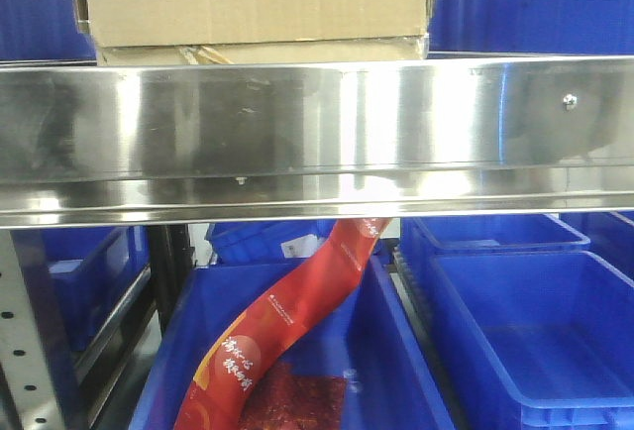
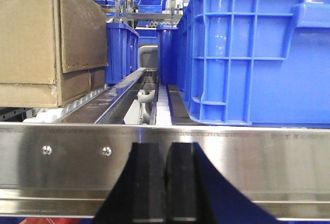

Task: Stack two boxes on right shelf middle
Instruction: 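Open both grippers and pull them back from the boxes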

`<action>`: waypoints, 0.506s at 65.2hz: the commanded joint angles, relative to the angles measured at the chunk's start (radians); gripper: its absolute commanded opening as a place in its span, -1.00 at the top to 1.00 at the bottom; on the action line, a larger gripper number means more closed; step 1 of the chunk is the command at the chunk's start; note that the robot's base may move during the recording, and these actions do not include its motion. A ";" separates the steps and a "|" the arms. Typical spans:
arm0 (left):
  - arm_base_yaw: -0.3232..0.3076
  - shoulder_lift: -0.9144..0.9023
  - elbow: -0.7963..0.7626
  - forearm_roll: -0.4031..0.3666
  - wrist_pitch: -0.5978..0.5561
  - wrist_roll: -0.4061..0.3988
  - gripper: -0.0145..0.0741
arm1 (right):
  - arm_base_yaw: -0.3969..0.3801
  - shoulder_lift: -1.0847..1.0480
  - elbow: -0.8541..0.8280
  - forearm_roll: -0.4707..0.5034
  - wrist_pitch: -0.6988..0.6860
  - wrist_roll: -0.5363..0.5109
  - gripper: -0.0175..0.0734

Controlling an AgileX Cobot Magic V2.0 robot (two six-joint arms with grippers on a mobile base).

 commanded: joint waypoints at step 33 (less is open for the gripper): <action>0.177 -0.075 0.179 -0.239 -0.242 0.259 0.92 | -0.003 -0.003 0.000 0.005 -0.026 0.001 0.97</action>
